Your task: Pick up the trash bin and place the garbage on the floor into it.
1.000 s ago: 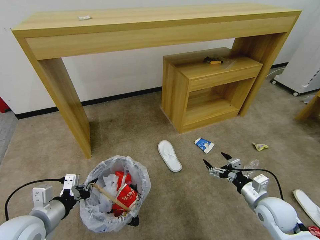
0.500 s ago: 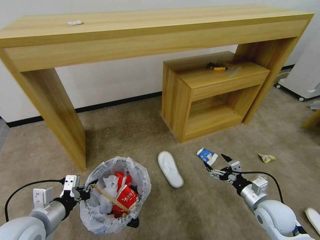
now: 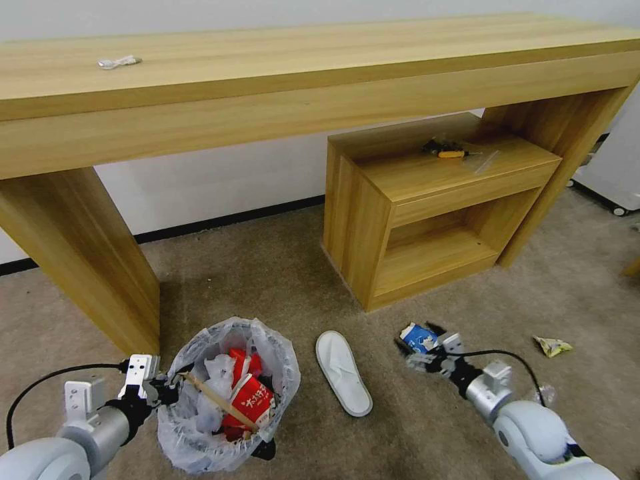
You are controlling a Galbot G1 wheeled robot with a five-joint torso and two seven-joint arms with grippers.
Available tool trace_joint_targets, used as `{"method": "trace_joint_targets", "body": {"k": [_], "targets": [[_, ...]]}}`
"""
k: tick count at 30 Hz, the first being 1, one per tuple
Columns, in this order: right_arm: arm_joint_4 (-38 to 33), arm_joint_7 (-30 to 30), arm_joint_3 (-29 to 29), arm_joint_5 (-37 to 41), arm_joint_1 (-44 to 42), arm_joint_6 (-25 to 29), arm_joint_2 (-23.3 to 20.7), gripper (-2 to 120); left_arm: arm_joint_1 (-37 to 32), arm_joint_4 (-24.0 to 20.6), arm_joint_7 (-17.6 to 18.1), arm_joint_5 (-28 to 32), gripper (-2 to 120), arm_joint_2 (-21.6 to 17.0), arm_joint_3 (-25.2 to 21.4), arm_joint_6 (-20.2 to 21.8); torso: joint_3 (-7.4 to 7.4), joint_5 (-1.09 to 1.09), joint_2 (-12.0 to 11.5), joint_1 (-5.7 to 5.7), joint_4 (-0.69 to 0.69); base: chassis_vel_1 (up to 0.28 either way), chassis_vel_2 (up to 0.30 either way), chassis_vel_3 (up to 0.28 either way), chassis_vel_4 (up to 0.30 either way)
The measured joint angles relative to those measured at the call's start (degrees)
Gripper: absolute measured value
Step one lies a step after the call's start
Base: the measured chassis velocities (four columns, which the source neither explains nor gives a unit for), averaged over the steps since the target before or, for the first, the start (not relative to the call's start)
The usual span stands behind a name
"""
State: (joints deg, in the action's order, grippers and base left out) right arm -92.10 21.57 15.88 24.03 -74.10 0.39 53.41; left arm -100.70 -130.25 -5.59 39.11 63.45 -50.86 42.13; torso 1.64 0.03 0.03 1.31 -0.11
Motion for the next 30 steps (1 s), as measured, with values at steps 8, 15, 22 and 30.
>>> {"method": "trace_joint_targets", "body": {"k": [8, 15, 22, 30], "targets": [[7.3, 0.8, -6.6, -2.6, 6.7, 0.2, 0.1, 100, -0.4, 0.0, 0.1, -0.1, 0, -0.1, 0.0, 0.0, 0.01, -0.01, 0.0, 0.00, 0.00, 0.000, 0.000, 0.000, 0.000], [13.6, 2.1, -11.8, -2.9, 12.2, 1.2, 2.4, 100, -0.6, -0.1, 0.3, -0.3, 0, -0.2, 0.4, 0.0, 0.01, -0.01, 0.0, 0.00, 0.01, 0.000, 0.000, 0.000, 0.000], [20.0, 2.0, -17.5, -3.3, 17.1, 1.2, 7.2, 100, -1.1, -0.3, 0.9, -0.9, 0, 0.1, 1.1, 0.0, 0.01, -0.02, 0.0, 0.00, 0.00, 0.000, 0.000, 0.000, 0.000], [29.3, 2.7, -21.7, -3.2, 23.1, 1.4, 12.0, 87, -1.4, -0.6, 0.9, -0.7, 0, -0.5, 0.9, 0.0, 0.01, -0.02, 0.0, 0.00, 0.00, 0.000, 0.000, 0.000, 0.000]]}}
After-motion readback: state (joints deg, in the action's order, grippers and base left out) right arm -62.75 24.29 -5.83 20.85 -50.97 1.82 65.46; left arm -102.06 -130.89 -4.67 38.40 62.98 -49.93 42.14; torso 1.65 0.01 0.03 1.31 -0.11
